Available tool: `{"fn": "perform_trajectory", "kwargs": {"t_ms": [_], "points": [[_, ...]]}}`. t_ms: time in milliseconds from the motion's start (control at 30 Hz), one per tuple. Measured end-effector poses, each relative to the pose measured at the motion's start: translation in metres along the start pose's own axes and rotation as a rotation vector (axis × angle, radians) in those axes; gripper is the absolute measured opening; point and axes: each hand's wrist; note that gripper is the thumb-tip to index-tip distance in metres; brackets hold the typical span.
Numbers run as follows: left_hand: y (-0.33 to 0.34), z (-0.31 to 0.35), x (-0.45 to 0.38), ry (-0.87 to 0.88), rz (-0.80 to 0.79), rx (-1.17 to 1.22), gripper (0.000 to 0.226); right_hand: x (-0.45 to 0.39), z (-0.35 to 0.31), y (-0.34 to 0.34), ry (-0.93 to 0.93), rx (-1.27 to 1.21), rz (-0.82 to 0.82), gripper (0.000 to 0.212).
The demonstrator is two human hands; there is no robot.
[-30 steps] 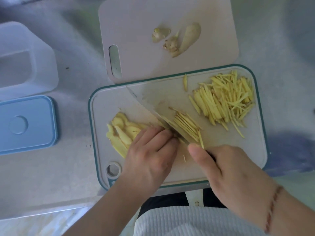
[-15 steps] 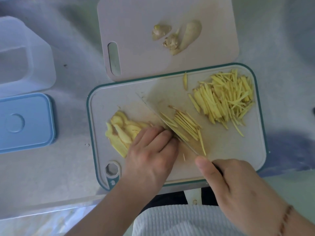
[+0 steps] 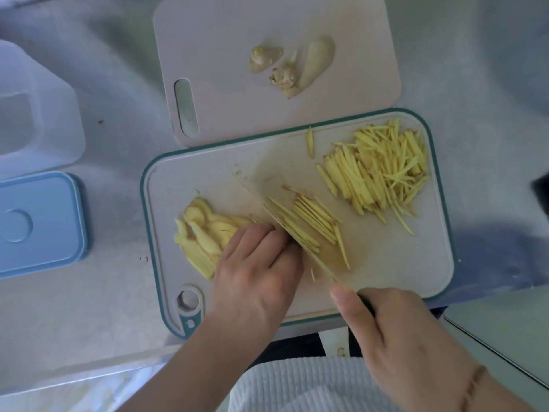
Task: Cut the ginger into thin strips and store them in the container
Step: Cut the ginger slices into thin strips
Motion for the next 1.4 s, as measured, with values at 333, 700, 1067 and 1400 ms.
{"fn": "perform_trajectory", "kwargs": {"t_ms": [333,700,1067,1400], "points": [[-0.014,-0.025,0.010,0.052,-0.007,-0.068,0.005,-0.018,-0.004,-0.008,-0.072,-0.251,0.012,0.072],[-0.019,-0.033,0.018,-0.003,0.022,-0.084,0.012,-0.006,0.011,-0.003,-0.098,-0.183,-0.111,0.066],[-0.031,-0.037,0.014,0.004,0.019,0.015,0.013,-0.029,0.006,-0.048,0.025,-0.331,-0.129,0.063],[-0.051,-0.058,0.034,-0.348,0.184,-0.012,0.027,-0.027,0.012,-0.049,0.171,-0.516,-0.291,0.059]]}}
Point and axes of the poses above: each hand's wrist, its own x-axis away from the middle knuckle, its own y-axis out of the palm, z = x × y, and after that the axes turned 14 degrees about y, right-handed
